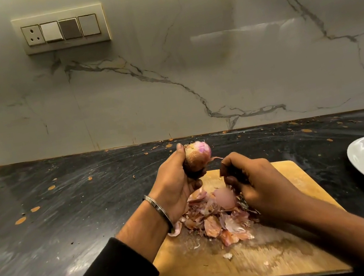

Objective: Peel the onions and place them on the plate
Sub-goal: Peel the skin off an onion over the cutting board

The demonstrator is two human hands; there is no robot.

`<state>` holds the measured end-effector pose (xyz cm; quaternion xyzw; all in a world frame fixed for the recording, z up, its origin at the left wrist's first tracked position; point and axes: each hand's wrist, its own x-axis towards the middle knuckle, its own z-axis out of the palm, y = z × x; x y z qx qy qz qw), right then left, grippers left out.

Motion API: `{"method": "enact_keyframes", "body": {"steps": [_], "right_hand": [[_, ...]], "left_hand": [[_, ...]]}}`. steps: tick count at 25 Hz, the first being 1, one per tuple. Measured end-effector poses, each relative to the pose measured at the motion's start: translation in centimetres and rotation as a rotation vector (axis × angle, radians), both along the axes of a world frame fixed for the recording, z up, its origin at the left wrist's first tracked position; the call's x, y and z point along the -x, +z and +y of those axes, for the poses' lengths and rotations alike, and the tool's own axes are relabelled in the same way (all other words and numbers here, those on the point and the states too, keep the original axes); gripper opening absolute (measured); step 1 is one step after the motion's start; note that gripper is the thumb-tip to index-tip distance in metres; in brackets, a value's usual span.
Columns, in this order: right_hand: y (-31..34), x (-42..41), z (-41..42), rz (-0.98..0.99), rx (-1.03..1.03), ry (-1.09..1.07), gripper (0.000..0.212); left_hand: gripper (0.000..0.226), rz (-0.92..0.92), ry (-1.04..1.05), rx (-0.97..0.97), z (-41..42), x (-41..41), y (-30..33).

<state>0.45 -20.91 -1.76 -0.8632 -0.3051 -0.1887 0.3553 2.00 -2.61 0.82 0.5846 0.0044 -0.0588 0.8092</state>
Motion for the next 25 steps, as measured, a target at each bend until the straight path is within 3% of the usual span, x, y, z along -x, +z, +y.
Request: {"method": "enact_keyframes", "body": {"steps": [4,12,15,21,25], "right_hand": [[0.3,0.3,0.1,-0.076,0.082,0.026,0.001],[0.9,0.6,0.1,-0.226,-0.187,-0.119,0.032],[0.8,0.4,0.1,-0.228,-0.212,-0.152,0.027],[0.8,0.4,-0.1,-0.265,-0.28,-0.154,0.02],[0.8,0.3,-0.2,-0.214,-0.332,-0.17,0.026]], "left_hand": [[0.035,-0.059,-0.049,0.01,0.2,0.1,-0.1],[0.034,-0.066,-0.201,0.069,-0.3,0.6,0.0],[0.033,-0.049,-0.238,0.128,-0.6,0.9,0.0],[0.059,-0.026,-0.229,0.142,-1.0,1.4,0.0],[0.052,-0.053,-0.203,0.053,-1.3,1.4,-0.2]]}}
